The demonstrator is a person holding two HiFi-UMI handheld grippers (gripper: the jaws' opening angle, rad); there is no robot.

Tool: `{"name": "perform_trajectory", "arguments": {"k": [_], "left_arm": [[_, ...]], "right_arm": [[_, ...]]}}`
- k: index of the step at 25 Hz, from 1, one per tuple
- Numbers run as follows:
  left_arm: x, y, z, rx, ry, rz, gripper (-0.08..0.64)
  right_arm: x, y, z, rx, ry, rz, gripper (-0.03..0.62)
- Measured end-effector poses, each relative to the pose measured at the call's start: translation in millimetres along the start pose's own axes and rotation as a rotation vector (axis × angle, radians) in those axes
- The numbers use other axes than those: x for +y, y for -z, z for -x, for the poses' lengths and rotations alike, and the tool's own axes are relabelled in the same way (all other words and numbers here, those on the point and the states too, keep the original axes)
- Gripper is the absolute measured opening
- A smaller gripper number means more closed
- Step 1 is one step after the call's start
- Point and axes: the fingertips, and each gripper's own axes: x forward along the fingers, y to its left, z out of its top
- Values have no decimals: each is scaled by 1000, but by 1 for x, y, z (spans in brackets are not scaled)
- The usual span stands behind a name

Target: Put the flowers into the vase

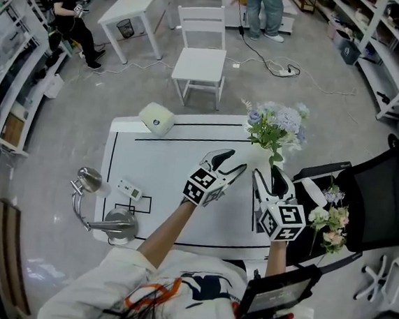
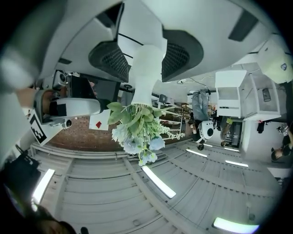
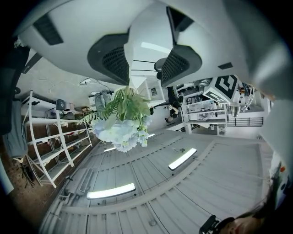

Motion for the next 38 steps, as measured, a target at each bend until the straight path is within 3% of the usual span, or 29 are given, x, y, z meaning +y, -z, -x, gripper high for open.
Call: {"name": "perform_trajectory", "arguments": {"k": [6, 12, 21, 30, 38], "left_arm": [[-9, -2, 41, -32, 13, -11, 227], [-26, -3, 91, -65, 48, -31, 198], [-45, 13, 174, -104, 98, -3, 155], [-60, 37, 243, -114, 123, 7, 144], [-88, 52, 271, -110, 174, 7, 144]], "right_arm": [[34, 3, 9, -25, 5, -6, 221], [73, 6, 23, -60, 30, -32, 164], [144, 29, 46, -78, 71, -87, 118], [212, 56, 73, -86, 87, -101, 112], [241, 77, 105, -78, 128, -120, 107]]}}
